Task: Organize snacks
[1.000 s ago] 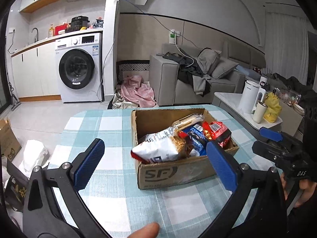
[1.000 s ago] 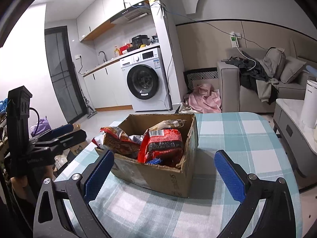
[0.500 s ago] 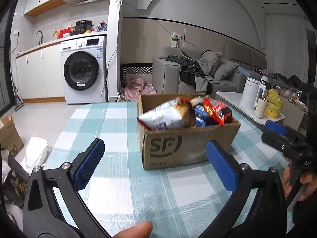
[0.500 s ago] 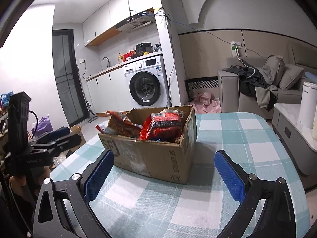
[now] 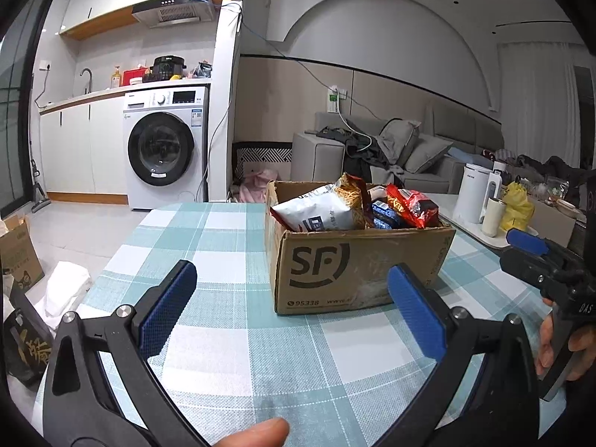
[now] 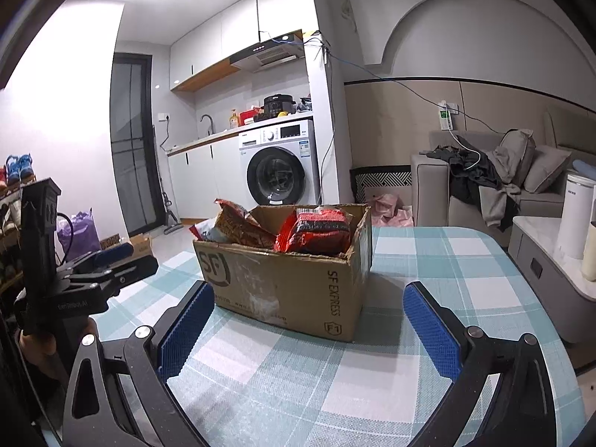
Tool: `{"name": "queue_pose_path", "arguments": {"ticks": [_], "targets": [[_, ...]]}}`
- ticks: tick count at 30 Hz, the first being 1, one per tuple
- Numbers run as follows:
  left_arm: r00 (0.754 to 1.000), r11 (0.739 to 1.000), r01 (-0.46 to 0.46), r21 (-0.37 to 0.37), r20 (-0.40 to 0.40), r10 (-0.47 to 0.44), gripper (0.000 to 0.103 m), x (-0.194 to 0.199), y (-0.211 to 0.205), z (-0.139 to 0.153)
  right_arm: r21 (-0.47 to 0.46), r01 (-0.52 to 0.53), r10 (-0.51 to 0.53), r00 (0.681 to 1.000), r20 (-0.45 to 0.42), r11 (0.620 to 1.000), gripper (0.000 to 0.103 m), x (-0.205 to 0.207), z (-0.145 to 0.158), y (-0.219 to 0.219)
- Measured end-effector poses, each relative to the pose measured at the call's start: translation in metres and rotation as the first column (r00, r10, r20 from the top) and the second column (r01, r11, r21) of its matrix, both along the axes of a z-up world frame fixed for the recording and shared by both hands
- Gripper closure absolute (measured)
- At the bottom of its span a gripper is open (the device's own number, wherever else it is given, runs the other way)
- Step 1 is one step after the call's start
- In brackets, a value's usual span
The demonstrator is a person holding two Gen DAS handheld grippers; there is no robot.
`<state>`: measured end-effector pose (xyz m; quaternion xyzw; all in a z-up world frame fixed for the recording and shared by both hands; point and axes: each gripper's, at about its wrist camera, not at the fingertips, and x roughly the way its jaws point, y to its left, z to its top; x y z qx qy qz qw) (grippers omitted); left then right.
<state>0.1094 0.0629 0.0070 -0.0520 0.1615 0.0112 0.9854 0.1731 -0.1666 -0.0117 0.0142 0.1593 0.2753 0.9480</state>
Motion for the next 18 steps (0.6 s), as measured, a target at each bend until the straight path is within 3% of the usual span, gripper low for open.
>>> {"name": "queue_pose_path", "arguments": {"ticks": [18], "targets": [[1.000, 0.999, 0.021, 0.025, 0.015, -0.021, 0.001, -0.0018, -0.0056, -0.0010, -0.042, -0.002, 0.004, 0.999, 0.050, 0.999, 0.000, -0.0068, -0.0019, 0.0087]]}}
